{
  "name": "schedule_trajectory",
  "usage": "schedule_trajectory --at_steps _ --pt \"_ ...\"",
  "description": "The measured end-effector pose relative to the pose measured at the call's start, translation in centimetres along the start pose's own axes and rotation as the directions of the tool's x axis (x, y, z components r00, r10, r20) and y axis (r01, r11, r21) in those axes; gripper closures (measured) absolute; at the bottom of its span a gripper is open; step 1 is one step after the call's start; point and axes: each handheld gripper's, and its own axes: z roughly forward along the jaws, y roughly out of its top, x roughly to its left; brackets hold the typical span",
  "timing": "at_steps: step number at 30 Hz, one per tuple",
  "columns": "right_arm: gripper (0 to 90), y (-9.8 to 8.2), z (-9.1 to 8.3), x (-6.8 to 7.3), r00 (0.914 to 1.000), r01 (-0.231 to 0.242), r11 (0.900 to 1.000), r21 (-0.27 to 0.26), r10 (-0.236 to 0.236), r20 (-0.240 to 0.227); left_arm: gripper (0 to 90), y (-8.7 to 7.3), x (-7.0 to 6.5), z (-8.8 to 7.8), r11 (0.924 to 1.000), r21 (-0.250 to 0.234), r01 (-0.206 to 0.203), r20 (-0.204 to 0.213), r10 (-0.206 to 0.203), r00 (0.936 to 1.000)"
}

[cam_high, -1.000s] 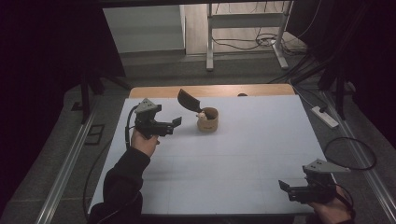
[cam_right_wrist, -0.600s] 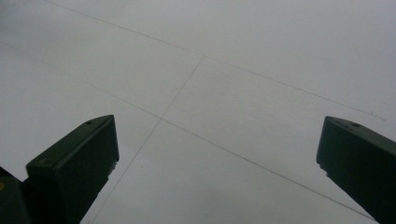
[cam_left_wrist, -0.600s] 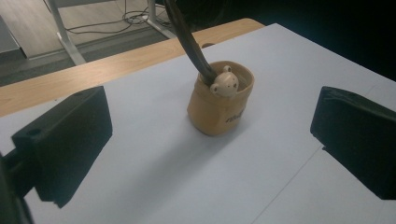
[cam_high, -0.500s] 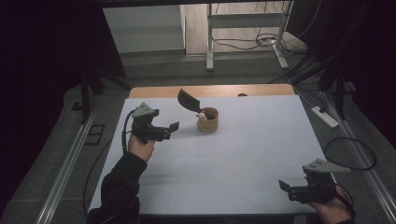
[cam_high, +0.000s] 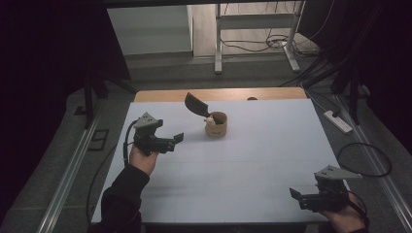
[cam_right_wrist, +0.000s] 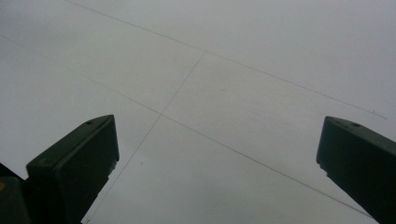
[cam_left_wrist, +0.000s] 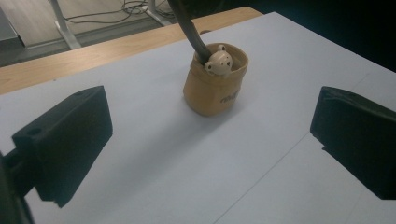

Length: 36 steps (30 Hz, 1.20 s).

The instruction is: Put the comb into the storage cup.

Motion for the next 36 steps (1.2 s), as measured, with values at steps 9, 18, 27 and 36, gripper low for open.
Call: schedule_trajectory --at_steps 9,18,27,36 --pt "0.0 0.0 -0.1 0.0 1.0 -0.005 1.0 -0.007 0.005 -0.005 0.0 -0.3 -0.7 -0.7 0.9999 -0.004 -0.01 -0.003 0.01 0.9999" --pt "0.0 0.0 -0.1 -0.1 0.9998 -0.006 1.0 -0.005 0.006 -0.018 0.0 -0.7 -1.4 -1.5 0.9998 -0.007 -0.017 0.0 0.017 0.9999" --pt "0.0 0.0 -0.1 -0.1 0.9997 -0.006 1.0 -0.002 0.006 -0.022 0.0 -1.0 -1.8 -2.4 0.9998 -0.021 -0.006 0.006 0.006 1.0" --pt "0.0 0.0 -0.1 0.0 0.9997 -0.001 1.0 -0.006 0.001 -0.023 0.0 -1.3 -2.2 -2.8 0.9999 -0.015 -0.007 0.009 0.007 0.9999"
